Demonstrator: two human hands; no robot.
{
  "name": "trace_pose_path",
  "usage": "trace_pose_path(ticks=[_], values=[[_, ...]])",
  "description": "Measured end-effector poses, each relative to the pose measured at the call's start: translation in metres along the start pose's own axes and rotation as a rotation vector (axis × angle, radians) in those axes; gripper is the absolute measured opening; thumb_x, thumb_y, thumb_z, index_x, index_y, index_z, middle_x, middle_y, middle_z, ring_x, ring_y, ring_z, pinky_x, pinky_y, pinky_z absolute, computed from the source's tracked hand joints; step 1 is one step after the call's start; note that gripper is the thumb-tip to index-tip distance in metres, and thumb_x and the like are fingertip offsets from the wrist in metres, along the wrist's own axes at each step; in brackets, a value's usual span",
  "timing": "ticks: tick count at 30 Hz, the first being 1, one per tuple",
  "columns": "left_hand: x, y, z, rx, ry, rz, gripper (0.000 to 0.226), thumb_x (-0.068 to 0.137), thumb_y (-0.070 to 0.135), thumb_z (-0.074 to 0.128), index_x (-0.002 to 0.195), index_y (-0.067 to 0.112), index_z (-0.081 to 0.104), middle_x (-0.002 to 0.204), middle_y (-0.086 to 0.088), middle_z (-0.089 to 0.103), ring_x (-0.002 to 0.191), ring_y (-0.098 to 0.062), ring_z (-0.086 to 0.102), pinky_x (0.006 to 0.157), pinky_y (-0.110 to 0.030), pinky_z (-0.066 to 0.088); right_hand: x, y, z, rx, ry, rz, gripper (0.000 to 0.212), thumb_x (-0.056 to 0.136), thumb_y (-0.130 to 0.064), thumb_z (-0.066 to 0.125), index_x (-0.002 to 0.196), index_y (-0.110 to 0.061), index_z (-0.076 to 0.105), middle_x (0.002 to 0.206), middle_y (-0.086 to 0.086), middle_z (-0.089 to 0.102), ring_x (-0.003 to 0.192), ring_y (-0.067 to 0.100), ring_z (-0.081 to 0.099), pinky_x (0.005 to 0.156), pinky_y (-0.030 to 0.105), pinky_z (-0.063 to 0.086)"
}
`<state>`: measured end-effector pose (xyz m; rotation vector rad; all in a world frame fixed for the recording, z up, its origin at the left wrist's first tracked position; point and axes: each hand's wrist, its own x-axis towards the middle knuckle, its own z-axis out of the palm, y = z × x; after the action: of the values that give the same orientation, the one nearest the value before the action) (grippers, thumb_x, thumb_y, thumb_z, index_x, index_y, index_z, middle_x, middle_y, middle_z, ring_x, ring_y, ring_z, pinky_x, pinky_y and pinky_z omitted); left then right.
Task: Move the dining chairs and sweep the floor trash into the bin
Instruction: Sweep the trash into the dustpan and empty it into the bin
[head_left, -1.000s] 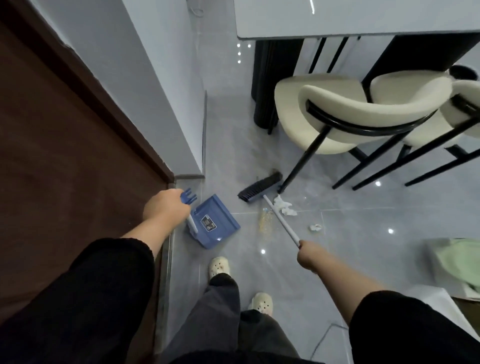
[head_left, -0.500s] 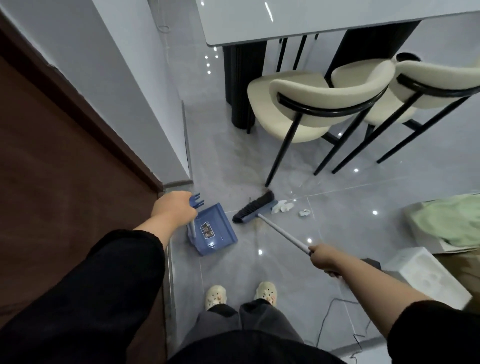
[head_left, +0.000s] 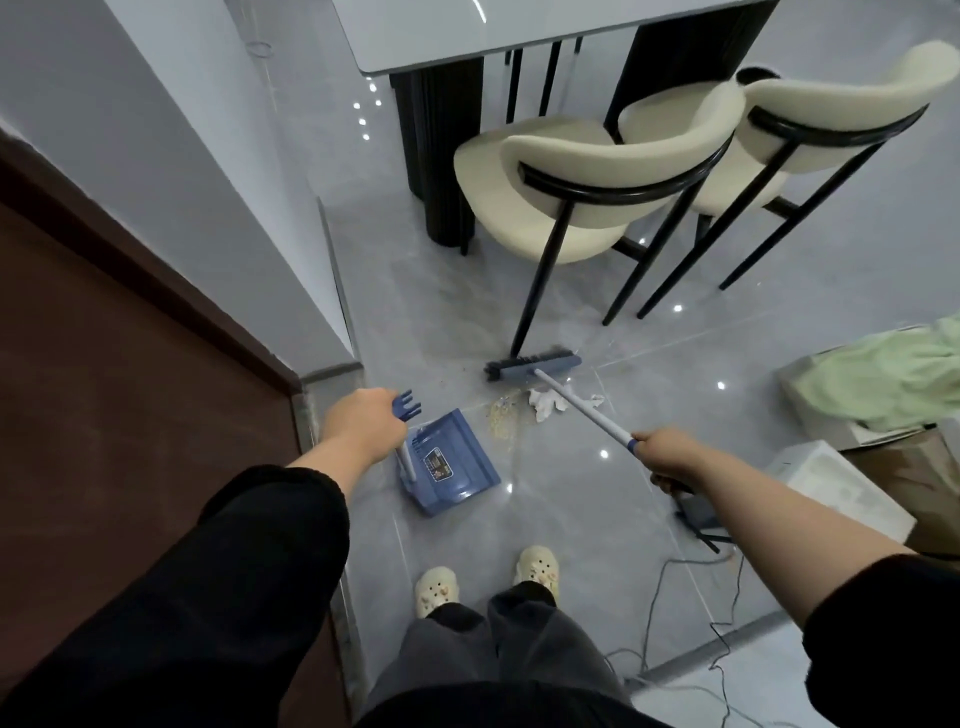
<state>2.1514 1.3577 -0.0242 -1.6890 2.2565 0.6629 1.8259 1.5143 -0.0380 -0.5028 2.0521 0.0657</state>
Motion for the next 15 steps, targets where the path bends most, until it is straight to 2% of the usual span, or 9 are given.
trace_pose_path(ticks=[3, 6, 9, 13, 15], values=[[0.000, -0.007, 0.015, 0.004, 0.006, 0.001, 0.013, 0.089, 0.022, 0.047, 0.079, 0.020, 0.054, 0.099, -0.011, 0.067, 0.092, -0.032, 0.062, 0.067, -0.027, 0.042, 0.003, -0.004, 0.019, 0.024, -0.094, 0.041, 0.038, 0.102, -0.024, 0.031, 0.136, -0.014, 0.046, 0.066, 0.010, 0.043, 0.046, 0.017, 0.036, 0.043, 0.018, 0.027], [0.002, -0.019, 0.017, 0.016, -0.012, -0.007, 0.011, 0.089, 0.021, 0.048, 0.083, 0.019, 0.056, 0.100, -0.012, 0.066, 0.093, -0.033, 0.062, 0.069, -0.028, 0.043, -0.008, -0.004, 0.051, 0.071, -0.181, 0.082, 0.040, 0.102, -0.025, 0.029, 0.138, -0.016, 0.043, 0.065, 0.008, 0.042, 0.045, 0.015, 0.034, 0.039, 0.014, 0.028], [0.007, -0.028, 0.014, 0.005, -0.025, -0.006, 0.009, 0.087, 0.019, 0.049, 0.079, 0.018, 0.051, 0.101, -0.014, 0.066, 0.094, -0.034, 0.061, 0.069, -0.029, 0.042, -0.033, -0.002, 0.077, 0.167, -0.265, 0.111, 0.038, 0.101, -0.028, 0.031, 0.135, -0.018, 0.045, 0.063, 0.007, 0.042, 0.043, 0.012, 0.034, 0.038, 0.013, 0.028], [0.009, -0.020, 0.009, -0.006, -0.037, 0.003, 0.013, 0.090, 0.020, 0.046, 0.079, 0.017, 0.050, 0.103, -0.015, 0.065, 0.091, -0.033, 0.058, 0.069, -0.029, 0.040, -0.059, 0.003, 0.074, 0.271, -0.378, 0.126, 0.035, 0.100, -0.029, 0.038, 0.132, -0.026, 0.050, 0.060, 0.002, 0.039, 0.040, 0.008, 0.028, 0.037, 0.014, 0.025], [0.007, -0.014, 0.008, 0.008, -0.045, 0.017, 0.012, 0.090, 0.021, 0.047, 0.085, 0.014, 0.056, 0.107, -0.017, 0.064, 0.098, -0.035, 0.059, 0.073, -0.031, 0.042, -0.070, 0.008, 0.061, 0.363, -0.414, 0.128, 0.034, 0.099, -0.030, 0.042, 0.132, -0.029, 0.052, 0.057, 0.000, 0.037, 0.040, 0.007, 0.024, 0.035, 0.014, 0.021]])
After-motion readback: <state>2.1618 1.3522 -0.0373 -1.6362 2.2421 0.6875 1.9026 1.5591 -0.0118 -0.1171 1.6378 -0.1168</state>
